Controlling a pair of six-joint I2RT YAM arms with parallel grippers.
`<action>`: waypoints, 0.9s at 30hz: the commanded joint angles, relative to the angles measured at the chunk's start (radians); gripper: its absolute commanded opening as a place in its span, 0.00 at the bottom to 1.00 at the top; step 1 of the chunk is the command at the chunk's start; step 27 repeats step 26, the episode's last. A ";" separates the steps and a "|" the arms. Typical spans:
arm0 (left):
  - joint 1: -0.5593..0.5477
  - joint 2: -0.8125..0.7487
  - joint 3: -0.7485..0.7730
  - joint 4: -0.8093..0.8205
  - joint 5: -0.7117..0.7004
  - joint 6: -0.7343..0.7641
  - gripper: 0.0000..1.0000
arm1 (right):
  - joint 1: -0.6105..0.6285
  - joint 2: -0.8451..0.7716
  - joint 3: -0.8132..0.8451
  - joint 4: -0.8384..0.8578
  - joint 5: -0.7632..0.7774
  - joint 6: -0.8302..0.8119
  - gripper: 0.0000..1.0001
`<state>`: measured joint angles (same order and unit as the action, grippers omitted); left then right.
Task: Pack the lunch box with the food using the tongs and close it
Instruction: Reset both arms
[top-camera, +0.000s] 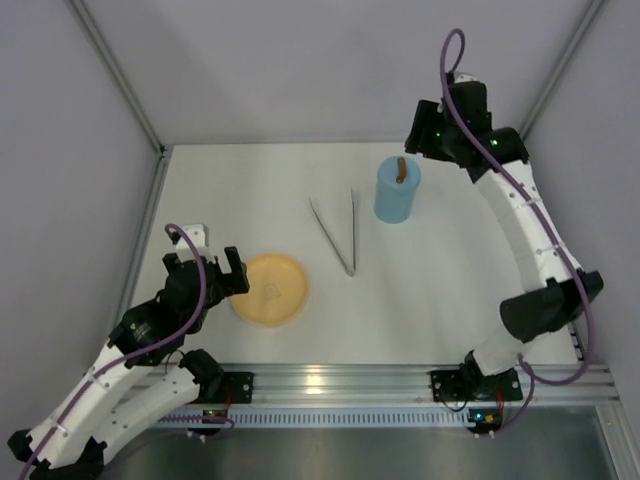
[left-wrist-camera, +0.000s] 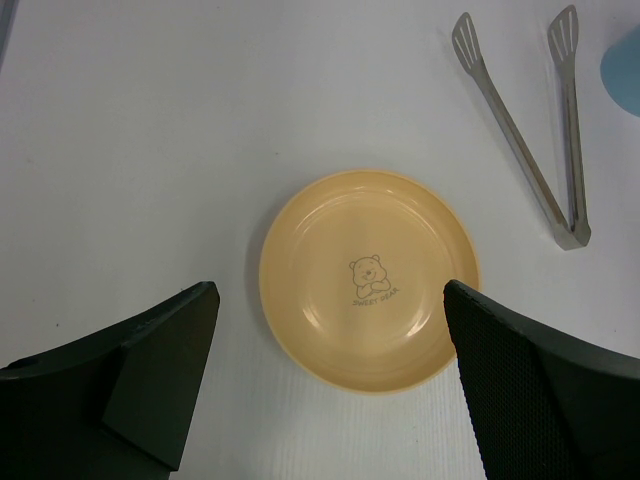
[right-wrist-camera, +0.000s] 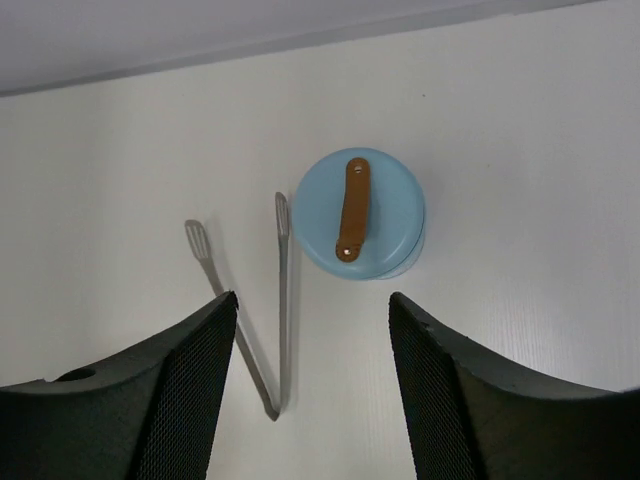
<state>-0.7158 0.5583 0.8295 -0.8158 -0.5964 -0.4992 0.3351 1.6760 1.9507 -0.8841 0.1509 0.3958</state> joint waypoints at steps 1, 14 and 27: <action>-0.005 -0.001 -0.001 0.043 -0.014 -0.001 0.99 | 0.047 -0.177 -0.085 0.132 -0.033 -0.005 0.62; -0.005 0.003 -0.001 0.044 -0.009 0.002 0.99 | 0.243 -0.729 -0.722 0.352 -0.018 0.008 0.99; -0.005 0.015 -0.003 0.047 -0.002 0.004 0.99 | 0.272 -0.878 -0.990 0.430 0.015 0.041 1.00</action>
